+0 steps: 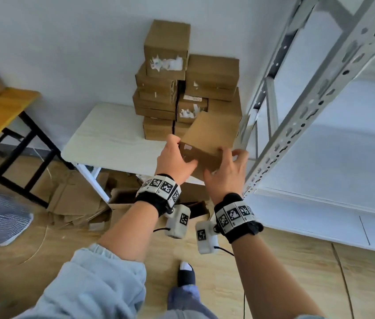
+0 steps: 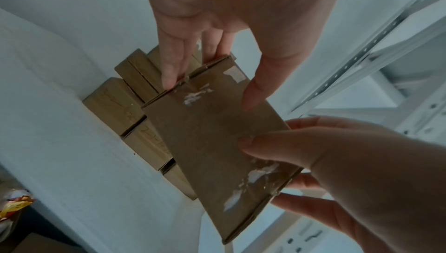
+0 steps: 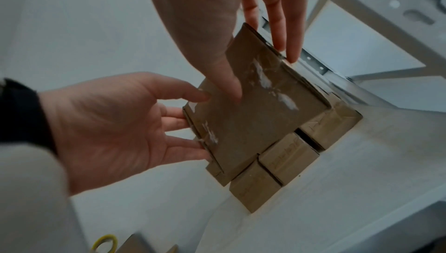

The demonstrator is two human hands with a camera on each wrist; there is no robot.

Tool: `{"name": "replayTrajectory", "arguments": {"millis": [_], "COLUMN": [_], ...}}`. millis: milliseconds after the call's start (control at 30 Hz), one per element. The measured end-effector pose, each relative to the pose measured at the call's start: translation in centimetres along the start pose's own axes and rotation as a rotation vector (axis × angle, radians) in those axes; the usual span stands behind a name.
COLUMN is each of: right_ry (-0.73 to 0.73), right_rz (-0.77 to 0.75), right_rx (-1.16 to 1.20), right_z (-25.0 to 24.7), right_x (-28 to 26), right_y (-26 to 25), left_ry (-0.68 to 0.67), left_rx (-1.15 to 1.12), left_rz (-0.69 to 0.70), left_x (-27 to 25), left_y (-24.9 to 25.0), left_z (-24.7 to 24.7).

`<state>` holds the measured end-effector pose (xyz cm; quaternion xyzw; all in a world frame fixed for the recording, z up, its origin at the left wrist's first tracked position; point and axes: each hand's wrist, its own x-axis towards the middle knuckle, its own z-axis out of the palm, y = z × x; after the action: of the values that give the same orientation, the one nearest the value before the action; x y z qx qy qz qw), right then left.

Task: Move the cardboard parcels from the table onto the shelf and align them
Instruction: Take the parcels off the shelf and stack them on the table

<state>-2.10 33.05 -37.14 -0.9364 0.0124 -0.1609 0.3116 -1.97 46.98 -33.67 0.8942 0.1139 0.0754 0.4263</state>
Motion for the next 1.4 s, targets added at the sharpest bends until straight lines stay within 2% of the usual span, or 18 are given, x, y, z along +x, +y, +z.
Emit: {"name": "replayTrajectory", "arguments": {"millis": [167,367,500,567,733,900,1100,1400], "right_ry": [-0.1,-0.337,-0.539,-0.594,-0.509,-0.431,-0.288,-0.09], "right_rz": [0.158,0.274,0.237,0.226,0.346,0.386,0.339,0.24], "right_rx": [-0.006,0.008,0.034,0.014,-0.034,-0.046,-0.073,-0.003], "right_z": [2.9,7.5,11.8,13.5,15.2,14.9,13.8,11.1], "right_x": [5.7,8.2,8.9,9.6,12.1,14.8,17.0,18.9], "right_y": [1.8,0.9,0.1,-0.4,-1.4,-3.1,-4.9,-6.4], "left_ry": [-0.194,-0.311,-0.354,-0.391,-0.46,-0.521,-0.547,-0.499], "left_rx": [0.045,-0.027,0.065,0.108,0.17,0.156,0.075,-0.102], "left_rz": [-0.029,-0.104,-0.095,-0.089,-0.057,-0.024,0.03,0.015], "left_x": [8.2,15.4,18.7,20.0,22.6,24.5,25.8,26.6], "left_y": [-0.5,-3.1,-5.8,-7.2,-9.8,-10.2,-8.9,-5.2], "left_z": [2.7,4.7,5.6,5.8,5.0,4.0,3.3,1.8]}}
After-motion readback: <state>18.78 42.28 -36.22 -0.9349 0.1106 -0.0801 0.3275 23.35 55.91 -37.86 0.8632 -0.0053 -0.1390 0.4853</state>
